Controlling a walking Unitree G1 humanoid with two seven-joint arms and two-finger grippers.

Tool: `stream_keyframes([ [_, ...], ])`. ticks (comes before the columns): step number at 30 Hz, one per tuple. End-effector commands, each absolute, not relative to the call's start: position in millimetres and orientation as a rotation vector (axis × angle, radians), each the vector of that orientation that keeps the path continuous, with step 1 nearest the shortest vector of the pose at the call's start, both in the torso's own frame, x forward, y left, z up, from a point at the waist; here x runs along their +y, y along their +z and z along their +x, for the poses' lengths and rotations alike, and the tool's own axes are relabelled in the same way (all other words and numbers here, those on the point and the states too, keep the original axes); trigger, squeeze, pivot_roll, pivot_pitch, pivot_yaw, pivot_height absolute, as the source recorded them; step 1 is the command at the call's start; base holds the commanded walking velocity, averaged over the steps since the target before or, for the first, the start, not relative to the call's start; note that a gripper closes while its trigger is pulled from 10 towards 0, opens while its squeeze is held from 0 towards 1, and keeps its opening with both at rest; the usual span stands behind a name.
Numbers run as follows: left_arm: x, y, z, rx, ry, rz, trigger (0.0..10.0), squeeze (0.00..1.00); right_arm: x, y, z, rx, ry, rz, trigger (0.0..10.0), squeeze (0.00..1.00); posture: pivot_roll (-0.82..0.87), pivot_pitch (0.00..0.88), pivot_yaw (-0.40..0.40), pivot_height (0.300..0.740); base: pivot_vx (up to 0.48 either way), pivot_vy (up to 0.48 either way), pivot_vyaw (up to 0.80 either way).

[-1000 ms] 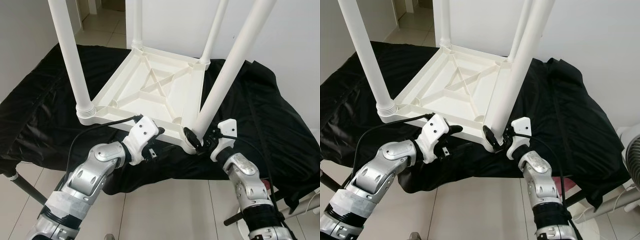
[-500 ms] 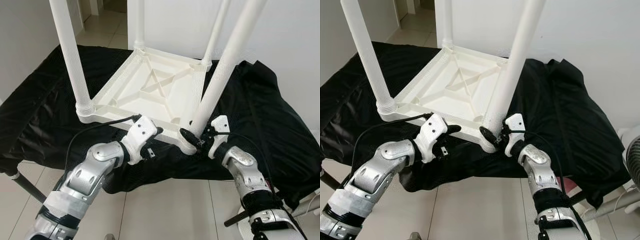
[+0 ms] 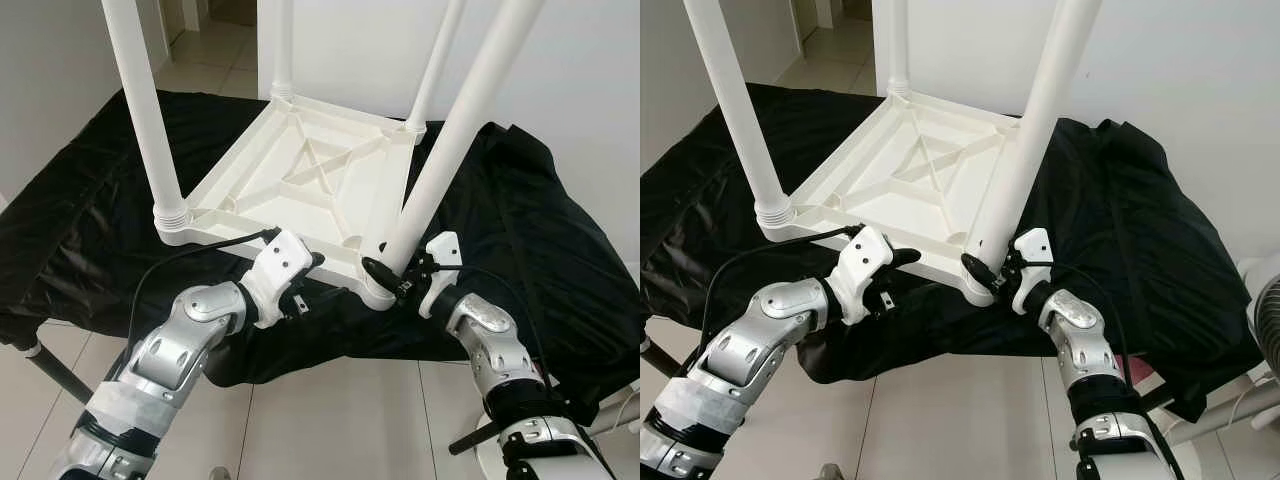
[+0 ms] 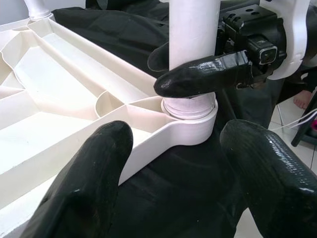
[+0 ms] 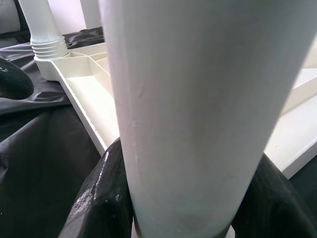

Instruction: Building children table

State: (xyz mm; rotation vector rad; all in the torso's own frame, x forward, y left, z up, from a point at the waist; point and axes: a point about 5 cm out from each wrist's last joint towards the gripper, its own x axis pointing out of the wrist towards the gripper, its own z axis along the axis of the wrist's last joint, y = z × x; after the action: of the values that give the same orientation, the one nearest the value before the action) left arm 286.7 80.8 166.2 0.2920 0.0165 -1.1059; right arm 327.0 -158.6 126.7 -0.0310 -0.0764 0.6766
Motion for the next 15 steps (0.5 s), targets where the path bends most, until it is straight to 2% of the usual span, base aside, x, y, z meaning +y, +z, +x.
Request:
stream_keyframes([
  [1,79.3,166.7,288.2,0.016,-1.130,0.308,10.0,0.00,-161.5,127.9,325.5,-0.095,0.619,-0.003,10.0,0.00,0.03,0.007,-0.069,0.740,0.000,0.000,0.00],
  [12,77.8,163.5,289.5,0.032,-1.143,0.316,10.0,0.00,-157.0,126.9,322.6,-0.122,0.345,0.072,10.0,0.00,0.01,0.023,-0.045,0.740,0.000,0.000,0.00],
  [15,77.7,163.2,289.4,0.033,-1.144,0.317,10.0,0.00,-155.3,127.2,321.4,-0.127,0.329,0.081,10.0,0.00,0.01,0.023,-0.045,0.740,0.000,0.000,0.00],
])
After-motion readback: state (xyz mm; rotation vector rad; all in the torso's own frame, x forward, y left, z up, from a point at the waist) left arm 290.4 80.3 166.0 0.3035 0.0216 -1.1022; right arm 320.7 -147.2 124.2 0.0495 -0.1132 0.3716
